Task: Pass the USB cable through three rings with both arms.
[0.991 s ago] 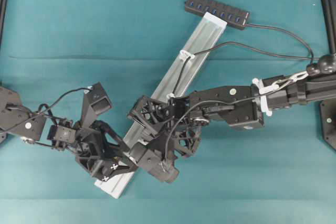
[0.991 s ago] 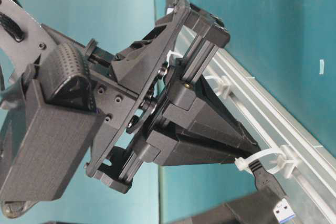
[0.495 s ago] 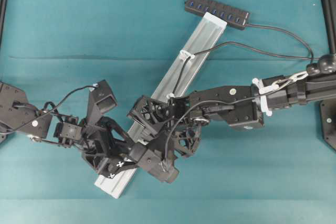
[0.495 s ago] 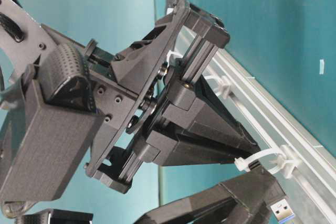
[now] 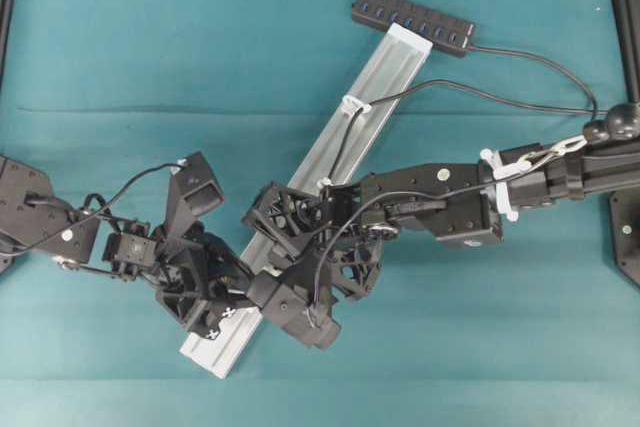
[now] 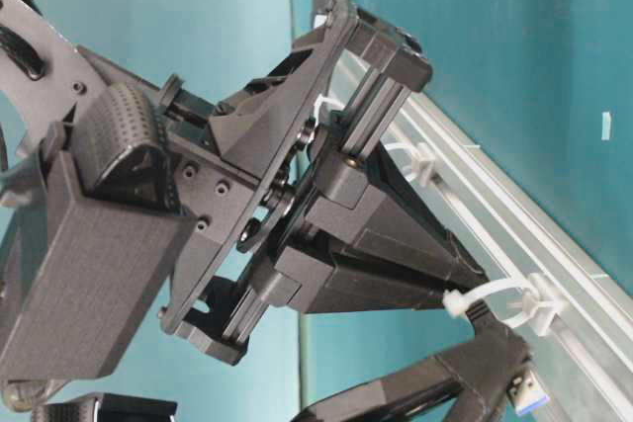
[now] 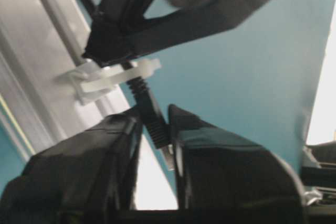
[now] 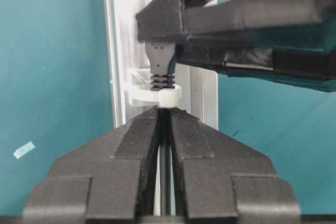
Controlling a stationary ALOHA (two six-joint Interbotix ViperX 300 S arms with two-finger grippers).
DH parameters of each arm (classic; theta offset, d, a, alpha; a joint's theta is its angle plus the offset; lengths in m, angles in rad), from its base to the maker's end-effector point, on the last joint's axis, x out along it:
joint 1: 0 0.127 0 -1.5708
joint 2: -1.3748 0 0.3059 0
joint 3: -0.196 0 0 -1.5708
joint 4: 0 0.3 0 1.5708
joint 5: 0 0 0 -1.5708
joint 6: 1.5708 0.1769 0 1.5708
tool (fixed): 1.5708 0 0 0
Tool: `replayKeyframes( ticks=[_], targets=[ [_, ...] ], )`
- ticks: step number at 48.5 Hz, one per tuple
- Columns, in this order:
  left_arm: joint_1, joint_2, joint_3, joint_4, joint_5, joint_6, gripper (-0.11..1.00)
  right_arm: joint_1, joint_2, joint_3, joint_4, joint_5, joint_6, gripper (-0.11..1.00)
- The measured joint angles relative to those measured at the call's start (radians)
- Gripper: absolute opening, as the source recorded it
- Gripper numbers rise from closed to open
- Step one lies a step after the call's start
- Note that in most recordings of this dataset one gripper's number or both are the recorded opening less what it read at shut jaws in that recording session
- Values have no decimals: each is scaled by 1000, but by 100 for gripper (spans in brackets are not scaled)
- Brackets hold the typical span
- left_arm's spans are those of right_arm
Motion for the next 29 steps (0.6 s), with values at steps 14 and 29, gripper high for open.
replayKeyframes(
  ticks=[14,29],
  targets=[
    [2,0,2,2,2,-2,15,-3,-2,0,2,0,0,10],
    [2,0,6,0,2,-2,15,-2,-2,-2,2,-12,2,10]
  ],
)
